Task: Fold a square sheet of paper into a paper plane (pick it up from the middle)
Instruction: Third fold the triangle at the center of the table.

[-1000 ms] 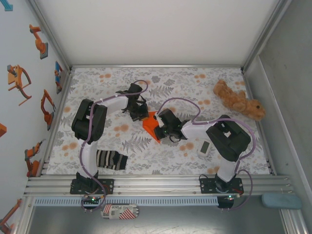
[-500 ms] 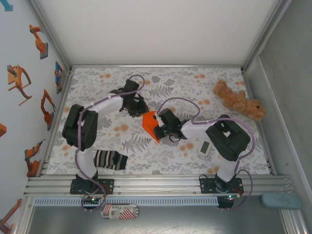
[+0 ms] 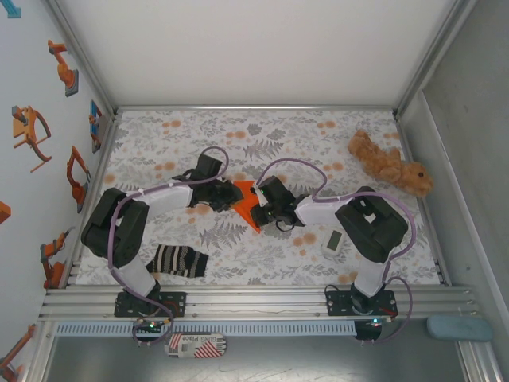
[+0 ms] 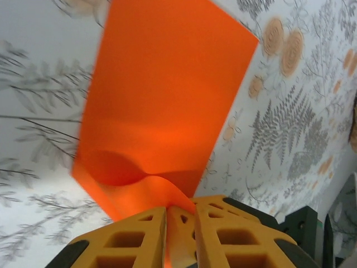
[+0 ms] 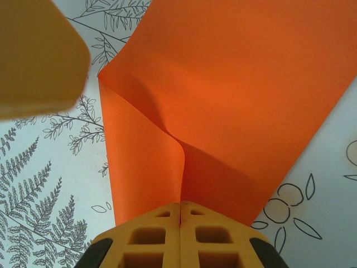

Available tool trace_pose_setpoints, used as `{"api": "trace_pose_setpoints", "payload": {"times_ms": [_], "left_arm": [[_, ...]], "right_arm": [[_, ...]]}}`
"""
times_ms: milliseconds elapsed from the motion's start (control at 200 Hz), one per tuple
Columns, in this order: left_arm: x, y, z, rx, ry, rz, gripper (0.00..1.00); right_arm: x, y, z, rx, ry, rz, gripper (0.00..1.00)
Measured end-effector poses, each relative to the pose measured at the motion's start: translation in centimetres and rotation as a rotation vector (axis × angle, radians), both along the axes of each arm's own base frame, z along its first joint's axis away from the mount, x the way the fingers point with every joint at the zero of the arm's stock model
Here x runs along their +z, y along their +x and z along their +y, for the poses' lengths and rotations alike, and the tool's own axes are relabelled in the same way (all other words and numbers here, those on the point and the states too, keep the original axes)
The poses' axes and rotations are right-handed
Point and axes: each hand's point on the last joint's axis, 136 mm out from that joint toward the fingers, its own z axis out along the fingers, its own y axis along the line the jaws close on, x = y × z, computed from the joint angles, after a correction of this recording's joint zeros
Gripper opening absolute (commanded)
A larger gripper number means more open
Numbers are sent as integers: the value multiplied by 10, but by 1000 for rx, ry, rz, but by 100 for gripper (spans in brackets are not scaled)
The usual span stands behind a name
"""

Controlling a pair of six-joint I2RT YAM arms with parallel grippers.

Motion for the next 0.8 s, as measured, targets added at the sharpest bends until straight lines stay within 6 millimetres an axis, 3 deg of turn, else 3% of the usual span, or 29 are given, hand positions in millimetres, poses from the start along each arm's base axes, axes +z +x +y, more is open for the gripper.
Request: {"api": "trace_pose_setpoints", "payload": {"times_ms": [275, 556, 801], "left_arm": [[-4, -6, -18, -15, -31, 12, 12], [-25, -14, -17, -20, 9, 63, 9], [-32, -17, -10, -8, 54, 78, 8]], "right_arm": [[0, 0, 0, -1, 0, 0, 0], [0, 0, 0, -1, 0, 0, 0], [0, 0, 0, -1, -1, 1, 0]]}}
